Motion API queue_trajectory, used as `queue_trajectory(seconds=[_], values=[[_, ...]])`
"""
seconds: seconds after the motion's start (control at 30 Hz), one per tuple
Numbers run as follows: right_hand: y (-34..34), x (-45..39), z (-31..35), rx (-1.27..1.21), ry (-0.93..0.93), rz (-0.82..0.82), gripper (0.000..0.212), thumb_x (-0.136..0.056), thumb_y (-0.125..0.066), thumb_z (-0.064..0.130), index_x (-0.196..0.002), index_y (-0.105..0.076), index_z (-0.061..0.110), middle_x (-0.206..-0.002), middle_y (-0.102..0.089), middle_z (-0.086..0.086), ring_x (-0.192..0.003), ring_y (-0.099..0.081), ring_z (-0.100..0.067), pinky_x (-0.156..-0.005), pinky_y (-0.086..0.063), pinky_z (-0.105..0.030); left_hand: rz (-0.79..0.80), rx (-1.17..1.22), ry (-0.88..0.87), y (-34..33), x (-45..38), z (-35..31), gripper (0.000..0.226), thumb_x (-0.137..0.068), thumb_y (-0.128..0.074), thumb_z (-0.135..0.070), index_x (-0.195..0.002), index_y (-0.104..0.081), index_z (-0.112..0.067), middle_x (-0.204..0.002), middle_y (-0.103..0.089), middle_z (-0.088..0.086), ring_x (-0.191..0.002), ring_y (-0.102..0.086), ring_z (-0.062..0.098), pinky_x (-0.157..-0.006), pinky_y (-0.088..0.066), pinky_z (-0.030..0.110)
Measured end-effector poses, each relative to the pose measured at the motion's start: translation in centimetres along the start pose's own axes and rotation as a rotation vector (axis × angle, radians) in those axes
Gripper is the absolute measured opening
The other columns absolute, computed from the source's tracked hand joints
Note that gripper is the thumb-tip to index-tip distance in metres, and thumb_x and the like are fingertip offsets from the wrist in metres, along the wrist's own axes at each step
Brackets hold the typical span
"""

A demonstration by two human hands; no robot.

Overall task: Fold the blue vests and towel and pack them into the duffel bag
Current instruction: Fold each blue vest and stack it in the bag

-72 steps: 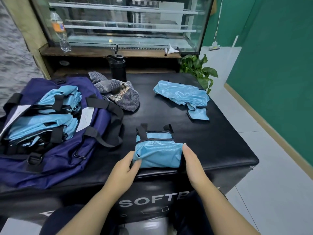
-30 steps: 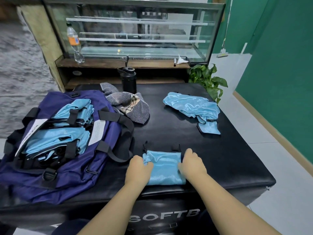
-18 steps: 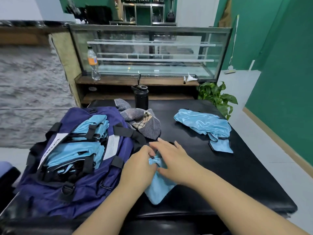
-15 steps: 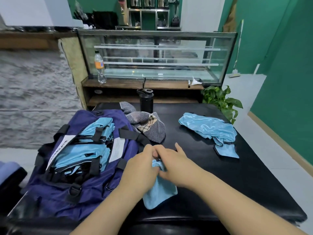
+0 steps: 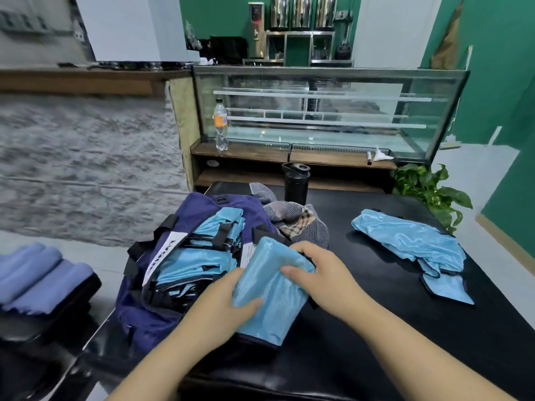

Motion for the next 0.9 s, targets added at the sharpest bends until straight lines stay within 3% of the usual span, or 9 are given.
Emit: queue_trajectory(seconds=[0.17, 0.27, 0.37, 0.47, 0.57, 0.67, 0.73, 0.9], values=[[-1.8, -1.1, -1.3, -0.209, -0.184, -0.105, 0.004, -0.087, -0.066, 0.019, -0.091, -0.065, 0.019, -0.084, -0.071, 0.004, -0.073, -0.064, -0.005, -0.066, -0.049, -0.019, -0.038, 0.051, 0.113, 3.2, 0.0, 2.6, 0.021, -0.072, -0.074, -0.029, -0.091, -0.068, -0.021, -0.083, -0.07, 0.0, -0.067, -0.058, 0.004, -0.067, -0.045, 0.019], [-3.7, -1.4, -2.7, -0.288, -0.312, -0.117, 0.006, -0.086, -0.064, 0.018, -0.091, -0.063, 0.015, -0.088, -0.07, -0.004, -0.074, -0.064, -0.011, -0.07, -0.05, -0.027, -0.063, 0.304, 0.23, 4.3, 0.3, 4.4, 0.022, -0.081, -0.069, 0.001, -0.092, -0.072, -0.018, -0.08, -0.073, -0.005, -0.069, -0.063, 0.004, -0.059, -0.045, 0.011], [-5.7, -1.6, -3.5, -0.318, -0.388, -0.138, 0.02, -0.087, -0.058, 0.011, -0.105, -0.054, 0.017, -0.092, -0.067, -0.002, -0.075, -0.06, -0.011, -0.069, -0.045, -0.025, -0.172, 0.517, 0.356, 5.1, 0.2, 6.7, 0.015, -0.085, -0.066, 0.0, -0.098, -0.07, -0.005, -0.084, -0.074, 0.004, -0.074, -0.065, 0.014, -0.068, -0.051, 0.022], [-7.8, -2.1, -3.6, -0.316, -0.384, -0.144, 0.029, -0.087, -0.051, 0.009, -0.109, -0.041, 0.027, -0.074, -0.06, 0.003, -0.056, -0.049, -0.006, -0.054, -0.037, -0.018, -0.298, 0.547, 0.392, 6.4, -0.6, 8.3, 0.012, -0.088, -0.064, -0.007, -0.096, -0.068, 0.002, -0.088, -0.074, 0.012, -0.081, -0.065, 0.025, -0.08, -0.05, 0.038], [-9.7, -3.0, -3.0, -0.311, -0.362, -0.124, 0.019, -0.088, -0.049, 0.011, -0.098, -0.043, 0.026, -0.065, -0.046, 0.001, -0.047, -0.034, -0.008, -0.045, -0.028, -0.019, -0.383, 0.403, 0.356, 8.3, -2.0, 9.0, 0.007, -0.09, -0.062, -0.009, -0.089, -0.069, -0.006, -0.082, -0.074, 0.005, -0.08, -0.066, 0.023, -0.076, -0.05, 0.037], [-10.9, -4.6, -1.7, -0.329, -0.353, -0.121, 0.009, -0.09, -0.05, 0.014, -0.092, -0.054, 0.022, -0.065, -0.037, 0.005, -0.048, -0.028, -0.009, -0.042, -0.023, -0.019, -0.371, 0.167, 0.348, 10.1, -3.8, 10.1, 0.014, -0.09, -0.062, -0.024, -0.085, -0.069, -0.013, -0.084, -0.073, 0.006, -0.084, -0.068, 0.028, -0.082, -0.051, 0.046], [-11.4, -5.8, -0.9, -0.331, -0.35, -0.101, 0.012, -0.093, -0.051, 0.017, -0.092, -0.061, 0.022, -0.076, -0.043, 0.007, -0.052, -0.032, -0.009, -0.041, -0.026, -0.016, -0.354, 0.024, 0.368, 10.9, -5.1, 10.9, 0.016, -0.089, -0.058, -0.028, -0.084, -0.066, -0.016, -0.084, -0.071, 0.006, -0.085, -0.066, 0.031, -0.082, -0.051, 0.047], [-12.6, -8.3, -0.1, -0.337, -0.354, 0.02, 0.023, -0.096, -0.046, 0.024, -0.111, -0.063, 0.021, -0.094, -0.056, 0.005, -0.06, -0.046, -0.006, -0.055, -0.046, -0.019, -0.394, -0.242, 0.41, 12.4, -7.3, 10.7, 0.01, -0.092, -0.049, -0.012, -0.09, -0.056, -0.006, -0.089, -0.064, 0.015, -0.084, -0.057, 0.034, -0.071, -0.041, 0.036]])
Point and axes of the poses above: each hand's wrist, its own x-axis away from the middle knuckle, its own y-axis out of the back of the hand, z = x × y, the point moved 4 cm from there along -x, towards the middle knuckle
